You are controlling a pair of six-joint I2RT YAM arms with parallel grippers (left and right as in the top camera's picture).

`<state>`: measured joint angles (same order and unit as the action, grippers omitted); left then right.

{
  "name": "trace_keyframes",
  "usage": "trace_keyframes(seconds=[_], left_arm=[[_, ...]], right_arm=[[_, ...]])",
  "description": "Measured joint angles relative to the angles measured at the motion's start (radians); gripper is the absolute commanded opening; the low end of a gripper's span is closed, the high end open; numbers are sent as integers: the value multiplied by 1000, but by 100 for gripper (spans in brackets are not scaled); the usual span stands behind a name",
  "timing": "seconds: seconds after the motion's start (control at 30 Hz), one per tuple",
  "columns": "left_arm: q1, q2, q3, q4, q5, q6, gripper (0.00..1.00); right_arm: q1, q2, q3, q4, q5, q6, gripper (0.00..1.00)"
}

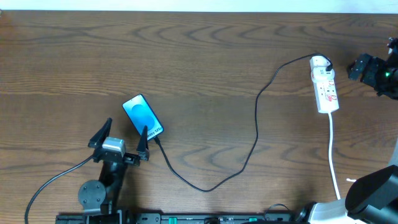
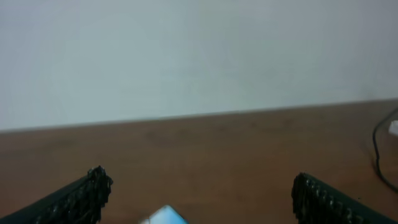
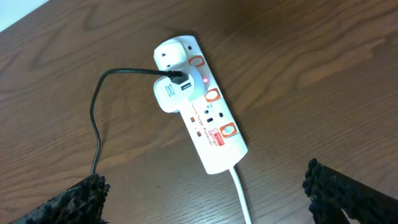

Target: Plug charger to phone and switch on socket

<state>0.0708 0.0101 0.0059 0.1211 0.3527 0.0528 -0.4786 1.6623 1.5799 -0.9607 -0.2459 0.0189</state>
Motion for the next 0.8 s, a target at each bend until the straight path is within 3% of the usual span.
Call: trace_keyframes(seconds=[0.17,0.8], left_arm=[[0,1,5,-111,-7,10,95],[0,0,11,-123,-24,119,95]], right_arm=[[0,0,0,0,0,0,99],[0,0,0,0,0,0,99]])
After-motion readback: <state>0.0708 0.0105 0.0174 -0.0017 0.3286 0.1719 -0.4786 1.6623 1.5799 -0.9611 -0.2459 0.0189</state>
